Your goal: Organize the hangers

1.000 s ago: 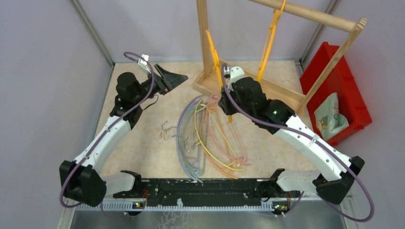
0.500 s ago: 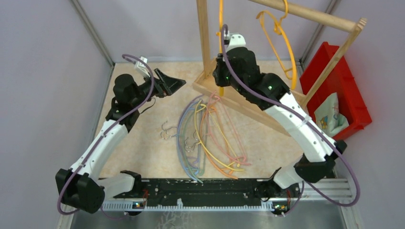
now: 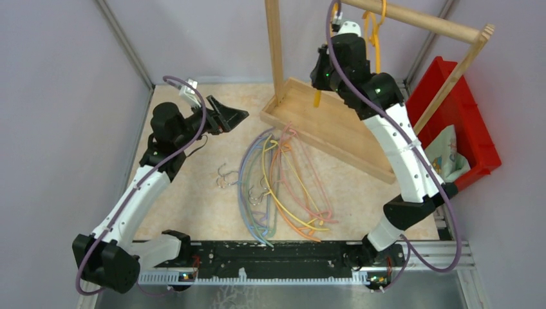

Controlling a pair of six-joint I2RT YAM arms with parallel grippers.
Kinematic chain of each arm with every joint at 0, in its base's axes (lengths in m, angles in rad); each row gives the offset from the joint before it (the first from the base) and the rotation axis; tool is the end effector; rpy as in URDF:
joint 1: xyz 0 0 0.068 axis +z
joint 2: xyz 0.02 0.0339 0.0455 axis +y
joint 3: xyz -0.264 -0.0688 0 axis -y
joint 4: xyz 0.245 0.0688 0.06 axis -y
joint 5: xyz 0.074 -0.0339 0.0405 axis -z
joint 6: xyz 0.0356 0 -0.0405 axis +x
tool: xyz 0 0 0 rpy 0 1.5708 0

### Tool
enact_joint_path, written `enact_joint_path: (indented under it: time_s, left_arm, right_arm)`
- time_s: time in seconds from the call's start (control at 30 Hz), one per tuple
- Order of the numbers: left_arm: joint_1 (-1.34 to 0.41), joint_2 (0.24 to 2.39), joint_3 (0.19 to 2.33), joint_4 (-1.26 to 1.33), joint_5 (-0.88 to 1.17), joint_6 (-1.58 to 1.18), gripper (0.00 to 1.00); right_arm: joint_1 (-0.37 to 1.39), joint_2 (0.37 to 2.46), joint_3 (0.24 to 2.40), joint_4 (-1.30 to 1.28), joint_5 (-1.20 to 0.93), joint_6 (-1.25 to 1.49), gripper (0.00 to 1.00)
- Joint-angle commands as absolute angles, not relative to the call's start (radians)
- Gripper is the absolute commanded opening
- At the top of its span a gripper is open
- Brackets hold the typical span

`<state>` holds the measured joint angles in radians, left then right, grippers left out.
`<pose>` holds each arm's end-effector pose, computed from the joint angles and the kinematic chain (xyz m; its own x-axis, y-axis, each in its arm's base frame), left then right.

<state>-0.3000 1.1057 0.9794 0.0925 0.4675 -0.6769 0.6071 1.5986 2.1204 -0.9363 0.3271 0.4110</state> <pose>0.2417 -0.0915 0.3745 -0.4599 -0.4430 -0.7695 0.5208 0.5673 -0.6379 0.2598 0.1666 0.5082 -0.4226 0.1671 -0.8908 -0.1417 0.9586 0.2471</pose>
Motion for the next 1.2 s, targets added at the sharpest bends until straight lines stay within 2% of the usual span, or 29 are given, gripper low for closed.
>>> enact_joint_path:
  time_s: [0.0,0.57,0.9,1.17]
  left_arm:
    - [-0.290,1.095,0.965,0.083,0.459,-0.658,0.99]
    - [-0.278,1.119,0.932,0.089,0.462,-0.678,0.99]
    - [-0.276,1.141,0.925,0.100,0.477,-0.686,0.99]
    - [-0.275,1.141,0.918,0.094,0.488,-0.693,0.99]
  right_arm:
    - [0.537,1.616,2.213,-0.911,0.235,0.446,0.00]
    - [0.352,1.614,2.147,-0.877,0.064,0.522,0.00]
    - [0.296,1.464,1.938,-0.847,0.108,0.554,0.00]
    - [0.236,1.371,1.884,-0.873,0.158,0.552,0.00]
